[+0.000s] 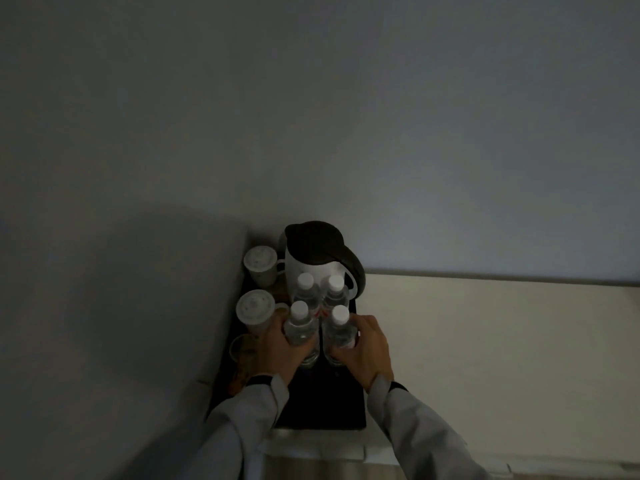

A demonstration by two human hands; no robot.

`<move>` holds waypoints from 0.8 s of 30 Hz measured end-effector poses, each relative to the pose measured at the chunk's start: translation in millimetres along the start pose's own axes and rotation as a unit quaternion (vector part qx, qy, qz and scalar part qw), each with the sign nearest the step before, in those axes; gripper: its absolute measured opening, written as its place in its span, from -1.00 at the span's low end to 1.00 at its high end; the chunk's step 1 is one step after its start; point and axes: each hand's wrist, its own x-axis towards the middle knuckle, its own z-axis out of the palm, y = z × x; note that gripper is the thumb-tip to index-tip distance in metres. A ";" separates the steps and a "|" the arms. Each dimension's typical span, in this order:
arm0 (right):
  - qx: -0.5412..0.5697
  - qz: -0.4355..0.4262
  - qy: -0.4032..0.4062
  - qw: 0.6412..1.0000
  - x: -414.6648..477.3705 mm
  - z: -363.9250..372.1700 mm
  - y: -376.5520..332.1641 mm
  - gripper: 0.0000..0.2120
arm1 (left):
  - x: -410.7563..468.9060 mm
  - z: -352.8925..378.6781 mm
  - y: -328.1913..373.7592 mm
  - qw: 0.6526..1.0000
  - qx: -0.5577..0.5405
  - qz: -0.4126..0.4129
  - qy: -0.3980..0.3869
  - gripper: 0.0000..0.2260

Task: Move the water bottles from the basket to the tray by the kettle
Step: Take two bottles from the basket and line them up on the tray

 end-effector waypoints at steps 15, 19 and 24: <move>-0.018 -0.021 -0.040 0.999 10.7 -0.7 21.9 -0.50 | 12.4 -6.1 -14.6 0.998 -0.025 0.027 -0.044 -0.55; -0.024 -0.024 -0.056 0.998 12.1 0.8 24.8 -0.41 | 25.0 -18.5 -14.0 0.993 -0.010 0.058 -0.100 -0.61; -0.008 -0.030 -0.035 0.999 14.7 -2.6 24.4 -0.40 | 32.8 -23.1 -13.2 0.988 0.039 0.076 -0.125 -0.67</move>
